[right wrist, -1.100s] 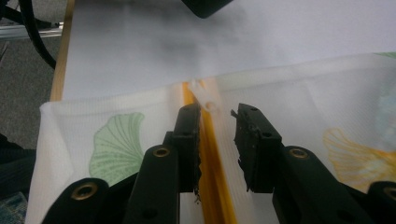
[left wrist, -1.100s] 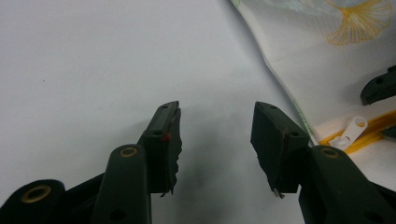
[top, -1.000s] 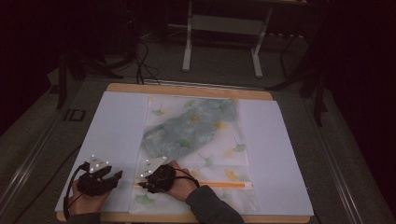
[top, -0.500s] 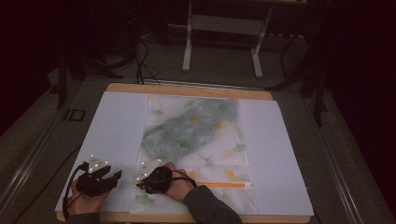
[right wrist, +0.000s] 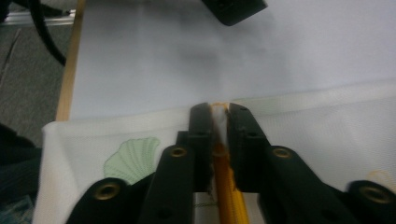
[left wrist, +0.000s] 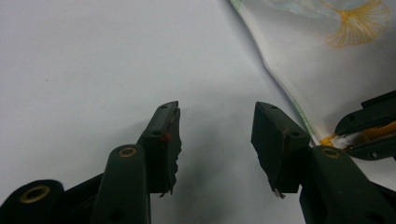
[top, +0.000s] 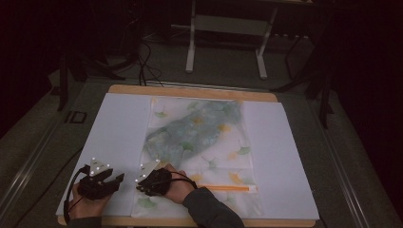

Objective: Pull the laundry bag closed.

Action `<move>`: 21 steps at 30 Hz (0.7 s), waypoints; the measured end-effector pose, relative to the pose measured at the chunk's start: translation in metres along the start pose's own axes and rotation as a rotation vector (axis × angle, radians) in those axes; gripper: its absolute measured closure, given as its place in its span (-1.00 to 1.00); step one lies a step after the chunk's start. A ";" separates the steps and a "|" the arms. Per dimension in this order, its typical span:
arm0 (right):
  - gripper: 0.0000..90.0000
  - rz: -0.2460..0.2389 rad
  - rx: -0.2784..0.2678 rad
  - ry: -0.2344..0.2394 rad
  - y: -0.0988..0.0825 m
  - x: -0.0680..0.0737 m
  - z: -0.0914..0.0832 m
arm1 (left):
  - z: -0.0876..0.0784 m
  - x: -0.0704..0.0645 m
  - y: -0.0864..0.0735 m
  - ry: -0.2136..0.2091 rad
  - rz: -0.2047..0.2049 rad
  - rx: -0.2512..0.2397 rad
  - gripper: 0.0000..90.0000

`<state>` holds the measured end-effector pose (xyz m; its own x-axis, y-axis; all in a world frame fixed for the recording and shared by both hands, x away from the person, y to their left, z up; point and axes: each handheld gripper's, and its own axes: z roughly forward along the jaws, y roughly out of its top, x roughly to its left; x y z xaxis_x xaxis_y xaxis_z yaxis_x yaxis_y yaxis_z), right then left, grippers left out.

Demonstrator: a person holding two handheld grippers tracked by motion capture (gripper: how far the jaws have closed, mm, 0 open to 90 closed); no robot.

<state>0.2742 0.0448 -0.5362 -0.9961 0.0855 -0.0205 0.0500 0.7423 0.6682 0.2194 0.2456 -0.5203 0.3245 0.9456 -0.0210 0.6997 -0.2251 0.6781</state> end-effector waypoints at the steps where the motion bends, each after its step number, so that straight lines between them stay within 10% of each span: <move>1: 0.85 0.004 0.005 -0.002 0.000 0.000 0.000 | 0.000 -0.001 0.000 -0.004 0.000 0.001 0.15; 21: 0.87 0.002 0.010 -0.024 0.000 0.000 -0.012 | -0.011 -0.019 -0.009 -0.129 0.030 0.016 0.25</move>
<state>0.2733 0.0367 -0.5271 -0.9940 0.1026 -0.0374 0.0524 0.7487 0.6608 0.1999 0.2320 -0.5179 0.4241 0.9005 -0.0957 0.6981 -0.2578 0.6680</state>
